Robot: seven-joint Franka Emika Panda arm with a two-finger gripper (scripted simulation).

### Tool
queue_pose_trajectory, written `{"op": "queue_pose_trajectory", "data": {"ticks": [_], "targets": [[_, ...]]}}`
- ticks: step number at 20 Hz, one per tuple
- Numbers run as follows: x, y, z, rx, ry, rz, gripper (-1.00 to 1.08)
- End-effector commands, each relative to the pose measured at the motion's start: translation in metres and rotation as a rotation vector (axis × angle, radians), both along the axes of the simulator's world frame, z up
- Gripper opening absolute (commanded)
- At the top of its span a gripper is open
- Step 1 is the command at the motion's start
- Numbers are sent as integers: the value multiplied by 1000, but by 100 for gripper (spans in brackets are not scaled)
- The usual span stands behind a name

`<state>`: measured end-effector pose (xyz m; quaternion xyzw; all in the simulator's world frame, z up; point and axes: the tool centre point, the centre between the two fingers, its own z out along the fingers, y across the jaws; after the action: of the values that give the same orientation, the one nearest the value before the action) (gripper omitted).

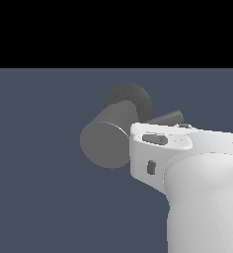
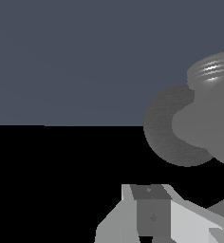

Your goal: Turn on the faucet by rotating a designated handle.

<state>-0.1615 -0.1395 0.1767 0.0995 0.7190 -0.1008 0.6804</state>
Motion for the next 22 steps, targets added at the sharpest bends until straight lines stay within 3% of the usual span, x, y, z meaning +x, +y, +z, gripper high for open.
{"op": "queue_pose_trajectory", "data": {"ticks": [1, 22], "targets": [[0, 0, -2, 0, 3, 1, -100], [14, 48, 63, -6, -43, 26, -100]]}}
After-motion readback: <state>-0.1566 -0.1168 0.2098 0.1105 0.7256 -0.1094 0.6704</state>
